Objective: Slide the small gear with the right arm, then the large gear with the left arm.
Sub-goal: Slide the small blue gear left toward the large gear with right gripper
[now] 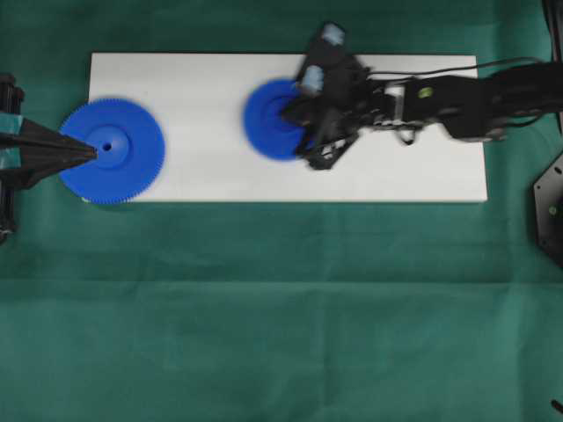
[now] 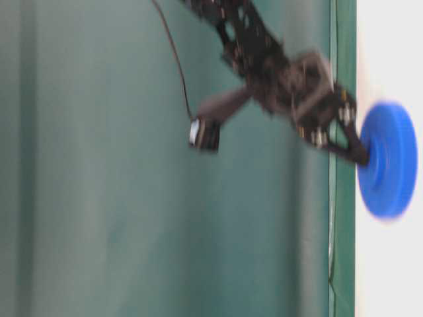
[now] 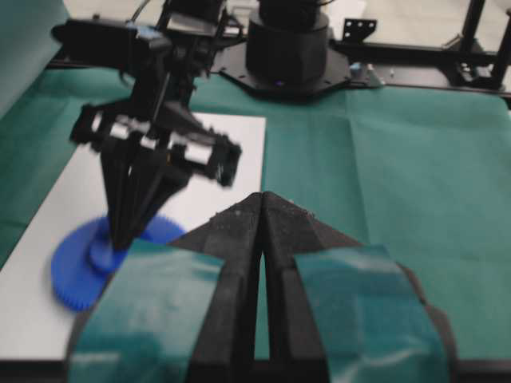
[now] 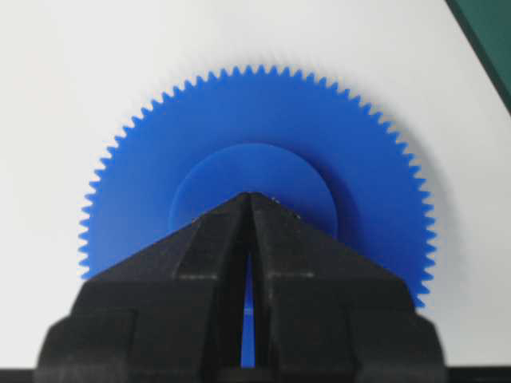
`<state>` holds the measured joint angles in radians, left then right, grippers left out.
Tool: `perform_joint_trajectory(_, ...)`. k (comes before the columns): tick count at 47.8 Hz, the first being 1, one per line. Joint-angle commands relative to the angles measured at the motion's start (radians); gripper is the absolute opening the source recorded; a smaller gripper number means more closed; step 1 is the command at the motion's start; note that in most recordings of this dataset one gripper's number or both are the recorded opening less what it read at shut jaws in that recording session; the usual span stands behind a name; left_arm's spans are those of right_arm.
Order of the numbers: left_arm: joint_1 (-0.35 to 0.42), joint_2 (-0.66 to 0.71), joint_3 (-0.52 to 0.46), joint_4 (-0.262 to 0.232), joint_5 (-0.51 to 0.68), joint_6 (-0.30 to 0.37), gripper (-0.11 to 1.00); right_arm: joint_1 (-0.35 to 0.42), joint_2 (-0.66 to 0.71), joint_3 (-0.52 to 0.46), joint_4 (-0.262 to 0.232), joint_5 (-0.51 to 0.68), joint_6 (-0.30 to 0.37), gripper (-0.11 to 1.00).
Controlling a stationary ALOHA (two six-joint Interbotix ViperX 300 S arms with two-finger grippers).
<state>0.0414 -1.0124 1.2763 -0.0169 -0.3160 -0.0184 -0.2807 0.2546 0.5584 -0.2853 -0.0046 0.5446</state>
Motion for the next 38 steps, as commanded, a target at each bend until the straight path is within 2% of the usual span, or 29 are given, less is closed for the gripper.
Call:
perform_joint_trajectory(1, 0.000, 0.008, -0.011, -0.002, -0.009, 0.002, 0.00, 0.037, 0.067, -0.080, -0.025, 0.031, 0.000, 0.50)
perform_joint_trajectory(20, 0.002, 0.009, -0.009, -0.002, -0.011, 0.002, 0.00, 0.117, 0.247, -0.403, -0.087, 0.043, 0.002, 0.50)
perform_joint_trajectory(38, 0.002, 0.009, -0.008, -0.002, -0.011, 0.003, 0.00, 0.117, 0.256, -0.423, -0.104, 0.114, 0.003, 0.50)
